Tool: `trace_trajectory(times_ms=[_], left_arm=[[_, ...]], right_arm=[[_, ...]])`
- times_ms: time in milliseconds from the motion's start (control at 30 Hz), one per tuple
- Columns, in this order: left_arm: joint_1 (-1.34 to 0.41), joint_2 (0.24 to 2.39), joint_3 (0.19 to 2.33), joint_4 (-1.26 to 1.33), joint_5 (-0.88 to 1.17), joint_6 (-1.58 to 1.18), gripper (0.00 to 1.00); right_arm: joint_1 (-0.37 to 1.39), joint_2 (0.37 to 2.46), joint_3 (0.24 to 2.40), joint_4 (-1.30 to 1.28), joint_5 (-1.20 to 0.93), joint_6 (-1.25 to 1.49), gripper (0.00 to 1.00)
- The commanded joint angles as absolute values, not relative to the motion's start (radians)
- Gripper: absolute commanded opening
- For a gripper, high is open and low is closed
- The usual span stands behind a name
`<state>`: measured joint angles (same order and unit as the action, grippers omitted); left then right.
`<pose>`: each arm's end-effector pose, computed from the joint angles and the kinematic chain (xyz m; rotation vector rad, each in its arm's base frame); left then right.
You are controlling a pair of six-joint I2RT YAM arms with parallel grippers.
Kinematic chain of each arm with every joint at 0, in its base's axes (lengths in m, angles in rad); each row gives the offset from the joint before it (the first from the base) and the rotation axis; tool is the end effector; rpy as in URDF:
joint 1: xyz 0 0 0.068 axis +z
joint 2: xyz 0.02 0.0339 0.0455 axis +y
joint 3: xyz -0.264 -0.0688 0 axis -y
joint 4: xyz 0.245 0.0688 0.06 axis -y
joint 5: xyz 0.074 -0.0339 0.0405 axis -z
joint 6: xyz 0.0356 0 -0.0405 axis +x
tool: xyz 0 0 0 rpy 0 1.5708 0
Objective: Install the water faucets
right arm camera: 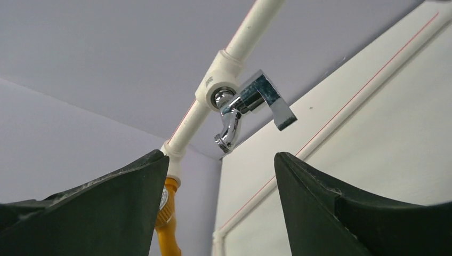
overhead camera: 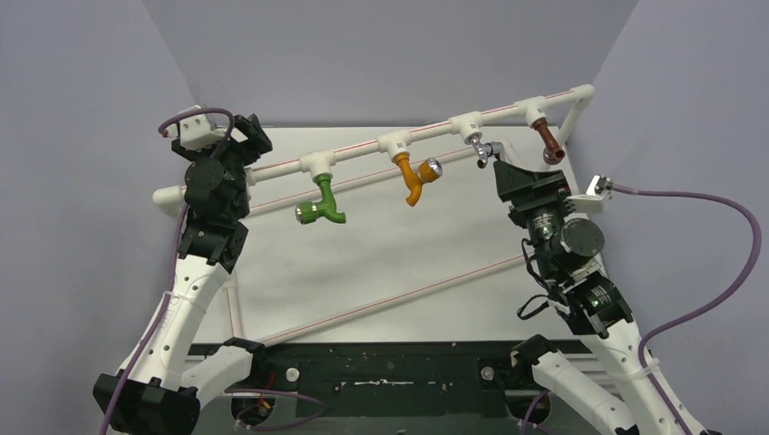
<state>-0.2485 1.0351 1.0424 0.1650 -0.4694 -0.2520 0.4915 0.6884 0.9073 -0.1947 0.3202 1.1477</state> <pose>0.2308 -0.0419 0.4204 -0.3901 1.3631 -0.0857 0.1375 0.0609 0.3956 0.7772 1.4498 1.0364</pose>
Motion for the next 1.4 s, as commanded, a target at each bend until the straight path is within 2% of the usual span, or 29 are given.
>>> trace_trajectory(times_ms=[0,267,433,533,767,1000,1233,1367], left_arm=[[-0.268,1.066,0.944,-0.179,-0.463,-0.267,0.8],[-0.268,1.065,0.945,-0.177,-0.463,-0.267,0.8],[-0.268,1.063,0.945,-0.176,-0.463,-0.268,0.8],[-0.27,1.06,0.942,-0.175,-0.463,-0.267,0.8],[-0.271,1.059,0.943,-0.175,-0.459,-0.268,0.8],[-0.273,1.066,0.943,-0.173,-0.456,-0.269,0.8],[-0.278,1.066,0.942,-0.172,-0.458,-0.27,0.8],[-0.282,1.066,0.945,-0.173,-0.459,-0.27,0.8]], right_arm=[[0.491,0.642,0.982,-0.159,0.249,0.647,0.74],[0.491,0.706,1.104,-0.22,0.098,-0.007,0.78],[0.491,0.714,1.091,-0.215,0.034,-0.354,0.82],[0.5,0.705,1.069,-0.215,-0.06,-0.525,0.83],[0.559,0.75,1.039,-0.229,-0.068,-0.85,0.84],[0.584,0.825,0.976,-0.108,0.028,-1.063,0.83],[0.585,0.897,0.925,0.091,0.112,-1.14,0.77],[0.578,0.939,0.924,0.145,0.154,-1.155,0.69]])
